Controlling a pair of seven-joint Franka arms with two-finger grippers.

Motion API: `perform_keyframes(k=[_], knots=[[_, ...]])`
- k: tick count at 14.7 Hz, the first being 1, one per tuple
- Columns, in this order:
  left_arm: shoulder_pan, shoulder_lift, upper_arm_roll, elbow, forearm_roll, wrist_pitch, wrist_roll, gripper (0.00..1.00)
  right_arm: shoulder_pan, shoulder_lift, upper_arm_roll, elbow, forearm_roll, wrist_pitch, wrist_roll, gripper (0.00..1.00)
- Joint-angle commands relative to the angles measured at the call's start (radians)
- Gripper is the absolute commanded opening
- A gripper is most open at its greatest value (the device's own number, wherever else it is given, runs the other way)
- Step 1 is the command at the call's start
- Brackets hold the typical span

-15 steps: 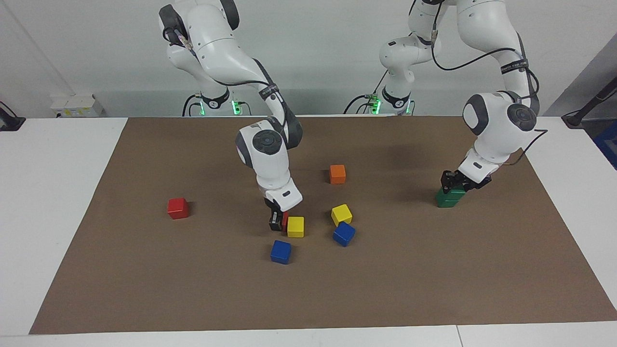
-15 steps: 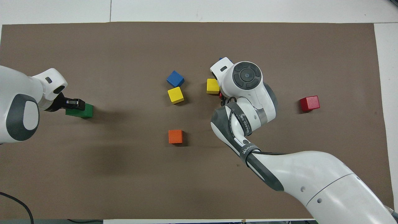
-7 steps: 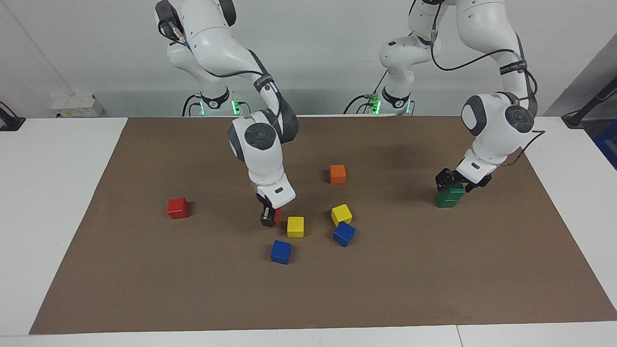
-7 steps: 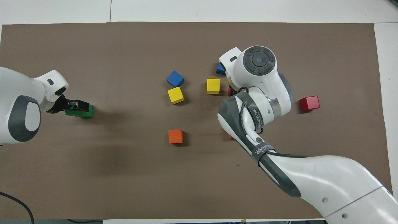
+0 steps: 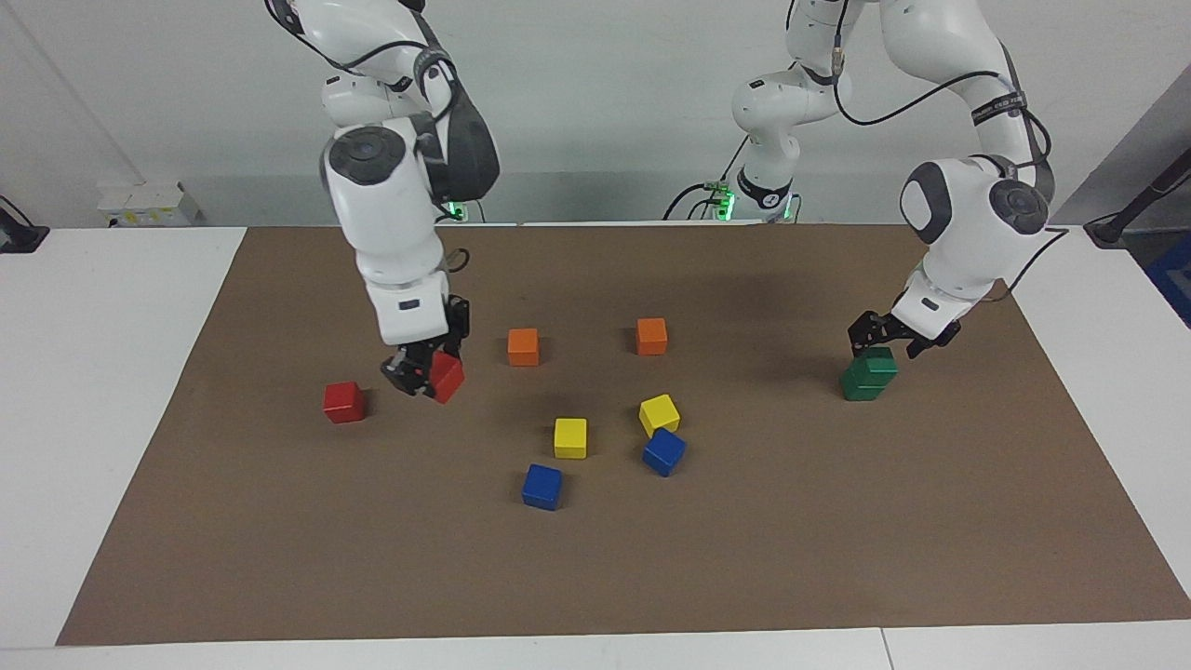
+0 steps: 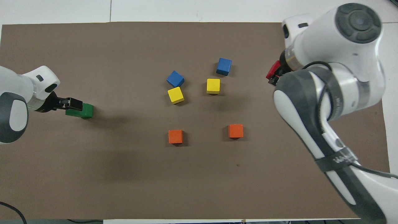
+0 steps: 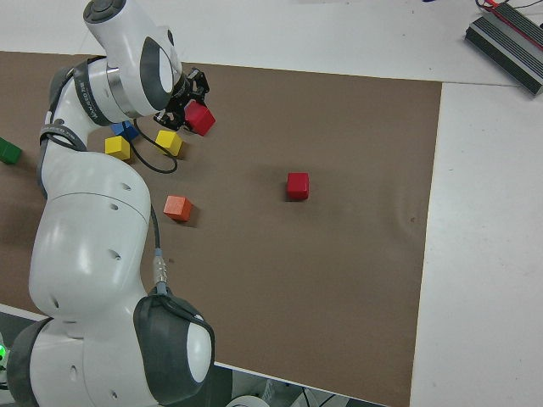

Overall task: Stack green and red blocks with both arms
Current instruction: 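Carry the red block to the other red block while the left gripper withdraws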

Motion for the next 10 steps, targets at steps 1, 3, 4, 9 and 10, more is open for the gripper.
perform_keyframes(k=[1, 3, 4, 9, 10], knots=[[-0.008, -0.087, 0.006, 0.029, -0.001, -0.120, -0.026, 1.00, -0.129, -0.039, 0.009, -0.005, 0.052, -0.044, 0.136, 0.00], [-0.003, -0.133, 0.006, 0.053, -0.002, -0.183, -0.026, 1.00, -0.201, -0.044, 0.009, -0.003, 0.083, -0.079, 0.303, 0.00], [-0.002, -0.147, 0.006, 0.071, -0.002, -0.222, -0.025, 1.00, -0.221, -0.044, 0.007, -0.009, 0.081, -0.075, 0.357, 0.00], [0.006, -0.181, 0.001, 0.176, -0.007, -0.426, -0.026, 1.00, -0.258, -0.058, 0.004, -0.101, 0.064, -0.064, 0.497, 0.00], [-0.003, -0.181, 0.007, 0.184, -0.010, -0.450, -0.028, 1.00, -0.257, -0.061, 0.004, -0.136, 0.063, -0.040, 0.520, 0.00]])
